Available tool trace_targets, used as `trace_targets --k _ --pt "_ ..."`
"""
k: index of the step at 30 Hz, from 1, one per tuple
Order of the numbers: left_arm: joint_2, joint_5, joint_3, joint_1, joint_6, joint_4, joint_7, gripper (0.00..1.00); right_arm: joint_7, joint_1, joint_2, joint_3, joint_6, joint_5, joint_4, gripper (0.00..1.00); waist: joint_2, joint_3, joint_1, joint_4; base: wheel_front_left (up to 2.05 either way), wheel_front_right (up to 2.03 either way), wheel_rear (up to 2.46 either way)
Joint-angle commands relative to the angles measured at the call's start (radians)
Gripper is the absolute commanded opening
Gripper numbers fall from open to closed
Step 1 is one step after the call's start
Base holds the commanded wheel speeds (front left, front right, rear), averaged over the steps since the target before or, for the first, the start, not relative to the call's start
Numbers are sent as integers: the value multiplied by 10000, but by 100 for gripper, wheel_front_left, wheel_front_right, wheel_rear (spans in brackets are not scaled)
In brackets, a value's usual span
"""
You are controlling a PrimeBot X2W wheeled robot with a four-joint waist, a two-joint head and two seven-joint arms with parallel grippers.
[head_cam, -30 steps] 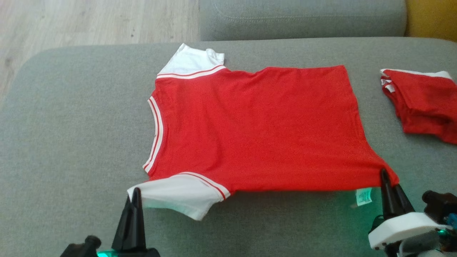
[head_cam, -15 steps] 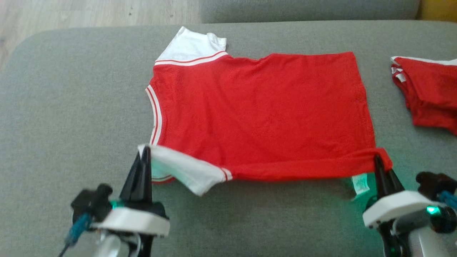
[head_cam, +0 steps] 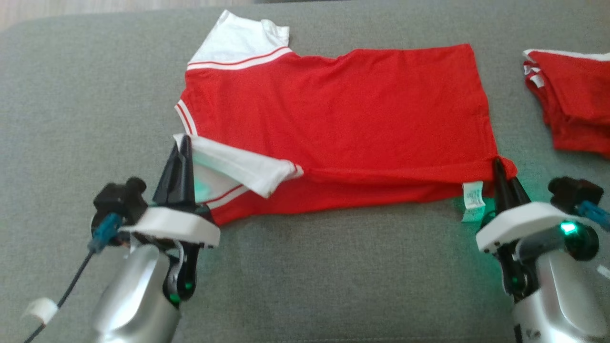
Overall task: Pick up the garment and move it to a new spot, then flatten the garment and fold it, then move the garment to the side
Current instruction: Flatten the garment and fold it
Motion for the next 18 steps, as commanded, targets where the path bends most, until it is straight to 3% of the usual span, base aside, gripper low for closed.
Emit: trace_targets --k 1,2,3,4,5,7,8,9,18 --pt "124 -16 413 -574 -57 -48 -160 0 -123 -494 -64 290 65 -9 -161 5 0 102 -2 -32 0 0 0" --pt "85 -21 455 -718 -69 144 -215 0 -125 -642 -64 311 65 27 -28 13 0 159 -2 -45 0 0 0" --pt "43 -25 484 -854 -91 341 -261 0 -104 -787 -64 329 65 45 123 30 0 201 -2 -54 0 0 0" --pt "-6 -46 520 -982 -114 540 -298 0 -74 -947 -64 366 65 54 275 73 0 244 -2 -65 0 0 0" --pt "-56 -77 564 -1104 -137 737 -333 0 -76 -1125 -64 401 65 77 413 100 0 280 -2 -77 0 0 0" --pt "-105 -70 615 -1333 -195 1103 -395 44 -35 -1513 -64 594 65 159 700 100 0 342 -2 -102 0 0 0" --pt "-134 -78 652 -1430 -214 1269 -421 95 -22 -1719 -64 684 65 226 845 100 0 362 -2 -115 0 0 0" --pt "-164 -106 696 -1512 -234 1428 -440 100 20 -1934 -64 779 65 292 1012 100 0 380 -2 -133 0 0 0" --pt "-260 -102 1052 -1811 -515 1745 -555 100 -220 -3355 -64 666 65 68 2067 100 0 336 -2 -106 0 0 0"
